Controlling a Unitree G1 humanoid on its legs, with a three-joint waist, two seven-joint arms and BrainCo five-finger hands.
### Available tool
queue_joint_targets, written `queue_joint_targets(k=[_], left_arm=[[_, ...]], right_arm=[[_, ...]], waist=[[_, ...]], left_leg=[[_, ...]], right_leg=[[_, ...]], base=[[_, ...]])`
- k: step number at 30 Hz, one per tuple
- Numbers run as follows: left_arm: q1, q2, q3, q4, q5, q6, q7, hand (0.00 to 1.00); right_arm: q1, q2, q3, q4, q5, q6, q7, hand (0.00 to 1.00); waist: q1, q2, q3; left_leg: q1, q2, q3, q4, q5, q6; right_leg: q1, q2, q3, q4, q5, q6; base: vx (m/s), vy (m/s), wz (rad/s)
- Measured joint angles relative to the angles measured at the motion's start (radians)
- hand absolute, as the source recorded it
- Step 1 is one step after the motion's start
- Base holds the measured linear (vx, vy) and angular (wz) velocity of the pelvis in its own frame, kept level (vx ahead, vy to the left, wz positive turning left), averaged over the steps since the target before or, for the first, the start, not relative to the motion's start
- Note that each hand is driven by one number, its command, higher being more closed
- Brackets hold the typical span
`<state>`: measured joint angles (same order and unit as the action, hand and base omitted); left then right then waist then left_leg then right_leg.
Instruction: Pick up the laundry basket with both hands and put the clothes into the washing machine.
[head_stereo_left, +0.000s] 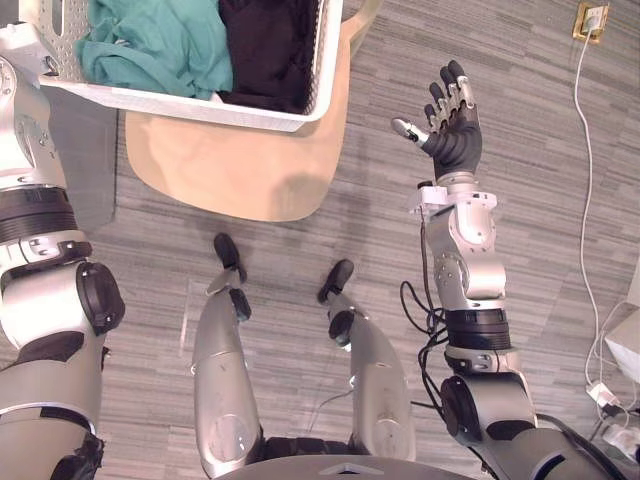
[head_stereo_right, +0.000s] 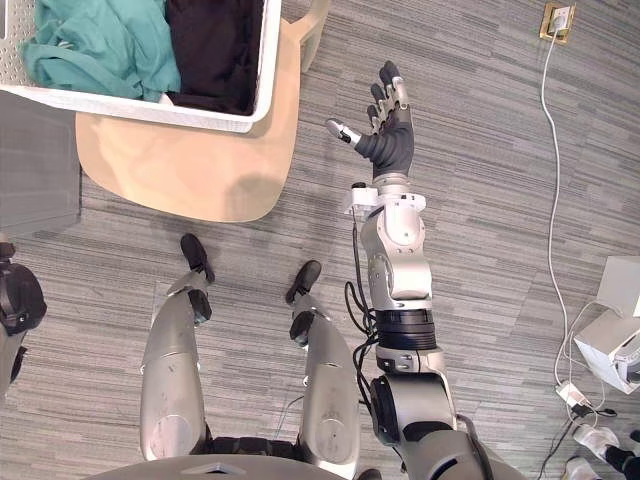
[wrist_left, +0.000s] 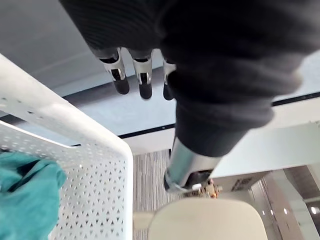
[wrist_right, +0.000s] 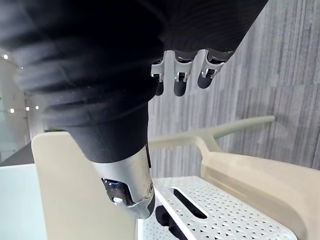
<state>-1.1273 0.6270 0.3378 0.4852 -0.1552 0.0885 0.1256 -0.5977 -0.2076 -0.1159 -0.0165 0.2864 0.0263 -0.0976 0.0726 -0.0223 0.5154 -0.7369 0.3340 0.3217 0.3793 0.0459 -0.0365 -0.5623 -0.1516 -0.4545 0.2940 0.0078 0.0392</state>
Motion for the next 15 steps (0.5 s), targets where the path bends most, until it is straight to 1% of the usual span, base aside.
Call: queue_joint_targets(k=[2,3,5,8,12,15], left_arm=[[0.007,0.03,-0.029,-0.001,-0.001,-0.001,-0.046,0.0],[0.008,0.037,-0.039,-0.001,-0.009,-0.001,-0.07,0.0],[0.013,0.048,-0.05,-0.001,-0.019,-0.001,-0.093,0.0],[0.024,0.064,-0.077,-0.001,-0.028,-0.003,-0.118,0.0],[0.04,0.064,-0.085,-0.001,-0.039,-0.005,-0.133,0.0],[0.056,0.064,-0.084,0.004,-0.039,-0.023,-0.131,0.0]], right_arm=[[-0.015,-0.001,-0.017,0.038,-0.001,0.005,0.013,0.0],[-0.023,-0.001,-0.028,0.063,-0.003,0.018,0.019,0.0],[-0.039,-0.001,-0.04,0.107,-0.009,0.029,0.026,0.0],[-0.044,-0.002,-0.076,0.123,-0.009,0.044,0.027,0.0],[-0.057,-0.007,-0.145,0.166,-0.012,0.046,0.028,0.0],[-0.061,-0.017,-0.173,0.206,-0.014,0.046,0.027,0.0]], waist=[[0.0,0.0,0.0],[0.004,0.0,0.0],[0.004,0.0,0.0],[0.003,0.0,0.0],[-0.003,0.0,0.0],[-0.006,0.0,0.0]], left_leg=[[0.0,-0.001,0.002,-0.004,0.005,0.001],[0.0,0.0,0.005,-0.004,0.006,0.002],[-0.007,0.002,0.008,-0.004,0.009,0.003],[-0.017,0.005,0.012,-0.003,0.014,0.006],[-0.017,0.006,0.014,-0.001,0.016,0.009],[-0.013,0.008,0.02,-0.001,0.017,0.01]], right_leg=[[-0.001,0.001,0.002,-0.005,0.001,0.001],[-0.004,0.001,0.004,-0.008,0.001,0.001],[-0.011,0.003,0.006,-0.012,0.004,0.003],[-0.02,0.006,0.009,-0.018,0.013,0.005],[-0.021,0.008,0.014,-0.02,0.019,0.003],[-0.022,0.008,0.02,-0.02,0.019,0.004]], base=[[0.0,-0.006,-0.02],[0.0,-0.017,-0.06],[0.0,-0.017,-0.07],[0.01,-0.014,-0.05],[0.01,-0.003,-0.01],[0.03,-0.012,-0.05]])
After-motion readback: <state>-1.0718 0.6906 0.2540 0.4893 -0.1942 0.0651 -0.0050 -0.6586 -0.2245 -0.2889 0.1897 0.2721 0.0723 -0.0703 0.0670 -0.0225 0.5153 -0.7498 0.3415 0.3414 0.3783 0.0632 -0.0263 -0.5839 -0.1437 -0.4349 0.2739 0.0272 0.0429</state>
